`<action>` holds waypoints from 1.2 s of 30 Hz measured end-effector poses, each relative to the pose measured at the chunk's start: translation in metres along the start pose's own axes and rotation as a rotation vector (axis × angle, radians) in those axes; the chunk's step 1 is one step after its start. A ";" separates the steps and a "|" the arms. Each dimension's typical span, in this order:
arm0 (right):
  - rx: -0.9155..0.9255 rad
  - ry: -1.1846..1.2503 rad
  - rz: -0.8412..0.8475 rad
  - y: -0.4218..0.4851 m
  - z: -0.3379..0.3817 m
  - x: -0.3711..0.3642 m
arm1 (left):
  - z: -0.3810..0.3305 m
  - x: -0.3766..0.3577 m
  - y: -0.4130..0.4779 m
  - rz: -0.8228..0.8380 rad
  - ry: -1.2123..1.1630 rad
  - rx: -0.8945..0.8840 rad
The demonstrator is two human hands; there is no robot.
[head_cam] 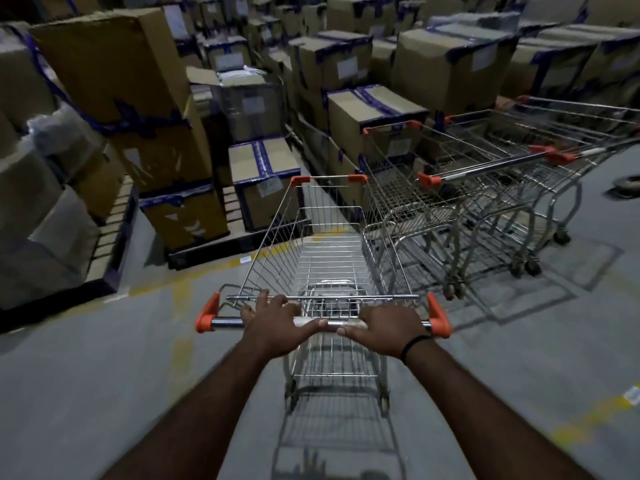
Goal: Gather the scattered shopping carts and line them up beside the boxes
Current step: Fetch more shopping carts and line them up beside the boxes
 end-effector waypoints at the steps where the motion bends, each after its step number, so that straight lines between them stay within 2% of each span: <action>1: -0.009 -0.005 -0.004 0.007 -0.003 0.003 | -0.001 0.004 0.009 0.004 0.008 0.001; 5: -0.027 -0.012 -0.013 0.037 -0.016 0.015 | -0.007 0.018 0.045 0.037 0.044 -0.002; 11: -0.073 -0.020 -0.041 0.090 -0.050 0.043 | -0.023 0.039 0.108 -0.029 0.033 0.000; 18: -0.129 -0.054 -0.120 0.169 -0.093 0.071 | -0.048 0.060 0.196 -0.016 0.001 0.066; 25: -0.030 -0.019 -0.128 0.242 -0.150 0.097 | -0.080 0.083 0.271 -0.032 -0.030 0.117; 28: -0.007 -0.006 -0.068 0.255 -0.155 0.098 | -0.076 0.079 0.282 -0.040 -0.021 0.131; 31: 0.037 0.038 -0.086 0.255 -0.151 0.094 | -0.065 0.071 0.287 -0.072 -0.032 0.115; 36: 0.111 0.061 -0.052 0.252 -0.159 0.097 | -0.065 0.059 0.299 0.080 -0.057 0.145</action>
Point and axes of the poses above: each hand's wrist, its own y-axis towards the middle knuckle, its own x-axis out of the back of the hand, z = x × y, the point moved 3 cm from there along y, towards the middle knuckle, and after that the axes turned 15 degrees about y, right-handed, at the moved point
